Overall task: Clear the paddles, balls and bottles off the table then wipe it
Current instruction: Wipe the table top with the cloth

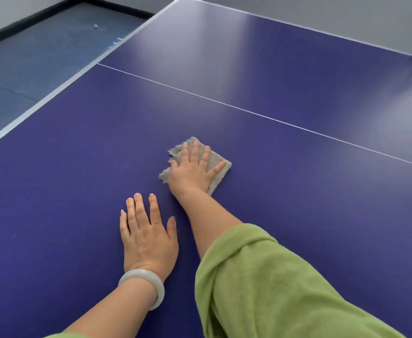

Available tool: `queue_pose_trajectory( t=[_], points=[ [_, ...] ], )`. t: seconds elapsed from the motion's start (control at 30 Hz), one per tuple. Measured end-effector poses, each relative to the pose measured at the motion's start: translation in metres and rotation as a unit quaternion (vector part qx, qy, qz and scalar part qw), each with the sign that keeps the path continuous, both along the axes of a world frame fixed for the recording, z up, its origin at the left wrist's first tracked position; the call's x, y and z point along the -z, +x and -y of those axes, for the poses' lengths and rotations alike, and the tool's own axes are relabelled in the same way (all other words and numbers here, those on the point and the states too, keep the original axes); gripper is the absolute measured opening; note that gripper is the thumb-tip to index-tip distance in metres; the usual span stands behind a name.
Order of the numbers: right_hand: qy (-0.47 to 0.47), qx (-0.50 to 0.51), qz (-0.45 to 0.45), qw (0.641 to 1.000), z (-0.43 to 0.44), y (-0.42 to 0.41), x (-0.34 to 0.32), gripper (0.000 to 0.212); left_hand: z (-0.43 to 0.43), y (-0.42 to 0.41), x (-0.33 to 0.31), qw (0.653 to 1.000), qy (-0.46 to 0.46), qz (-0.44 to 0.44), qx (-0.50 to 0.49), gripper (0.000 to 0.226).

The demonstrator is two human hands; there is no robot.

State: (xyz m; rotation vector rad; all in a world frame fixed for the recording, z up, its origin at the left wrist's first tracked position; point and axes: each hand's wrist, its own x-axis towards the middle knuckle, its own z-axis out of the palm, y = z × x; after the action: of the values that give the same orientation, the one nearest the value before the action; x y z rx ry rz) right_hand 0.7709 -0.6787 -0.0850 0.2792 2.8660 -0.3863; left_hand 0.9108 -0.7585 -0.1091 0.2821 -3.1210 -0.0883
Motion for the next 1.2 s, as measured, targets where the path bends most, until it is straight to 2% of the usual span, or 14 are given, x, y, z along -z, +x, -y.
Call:
queue_pose_trajectory(
  t=[0.07, 0.13, 0.23, 0.33, 0.43, 0.5, 0.67, 0.77, 0.9, 0.97, 1.0, 1.07, 1.13, 1.2],
  points=[
    [-0.004, -0.07, 0.002, 0.998, 0.001, 0.009, 0.0, 0.059, 0.0, -0.001, 0.0, 1.0, 0.015, 0.007, 0.001, 0.068],
    [-0.008, -0.078, -0.002, 0.997, -0.038, 0.016, 0.004, 0.059, 0.001, -0.001, -0.002, 1.0, 0.02, -0.003, -0.001, 0.069],
    [0.007, 0.051, -0.009, 0.999, -0.133, 0.043, 0.008, 0.059, 0.0, 0.0, -0.004, 1.0, 0.018, -0.006, -0.006, 0.071],
    [0.016, 0.231, 0.0, 0.973, -0.222, 0.095, 0.003, 0.059, -0.001, 0.001, -0.006, 1.0, 0.02, 0.004, -0.004, 0.07],
    [0.028, 0.338, -0.006, 0.941, -0.235, 0.132, 0.004, 0.058, -0.002, 0.002, -0.009, 1.0, 0.023, 0.016, -0.004, 0.07],
    [0.015, 0.346, -0.012, 0.938, -0.202, 0.131, 0.005, 0.058, -0.002, 0.002, -0.01, 1.0, 0.023, 0.017, -0.005, 0.07],
    [-0.042, 0.179, 0.003, 0.983, -0.088, 0.071, 0.002, 0.056, 0.0, 0.003, -0.013, 0.998, 0.059, 0.017, -0.001, 0.066],
    [-0.067, 0.064, 0.017, 0.996, -0.035, 0.054, -0.004, 0.056, 0.007, 0.004, -0.015, 0.986, 0.168, -0.02, -0.005, 0.056],
    [-0.023, -0.073, 0.012, 0.997, -0.012, 0.088, -0.006, 0.059, 0.019, 0.007, -0.024, 0.926, 0.368, -0.067, -0.055, 0.062],
    [0.009, -0.127, -0.001, 0.992, -0.02, 0.117, -0.005, 0.059, 0.028, 0.015, -0.033, 0.9, 0.421, -0.069, -0.087, 0.063],
    [0.025, -0.143, -0.004, 0.989, -0.03, 0.13, -0.004, 0.059, 0.033, 0.021, -0.035, 0.911, 0.402, -0.053, -0.082, 0.062],
    [0.047, -0.137, 0.0, 0.99, -0.062, 0.15, -0.003, 0.059, 0.042, 0.042, -0.031, 0.956, 0.291, -0.004, -0.025, 0.061],
    [0.051, -0.074, 0.009, 0.996, -0.107, 0.164, -0.001, 0.059, 0.046, 0.07, -0.021, 0.983, 0.18, 0.018, 0.039, 0.063],
    [0.058, 0.026, 0.023, 0.998, -0.154, 0.182, -0.001, 0.059, 0.046, 0.101, -0.017, 0.991, 0.11, 0.035, 0.068, 0.065]
  ],
)
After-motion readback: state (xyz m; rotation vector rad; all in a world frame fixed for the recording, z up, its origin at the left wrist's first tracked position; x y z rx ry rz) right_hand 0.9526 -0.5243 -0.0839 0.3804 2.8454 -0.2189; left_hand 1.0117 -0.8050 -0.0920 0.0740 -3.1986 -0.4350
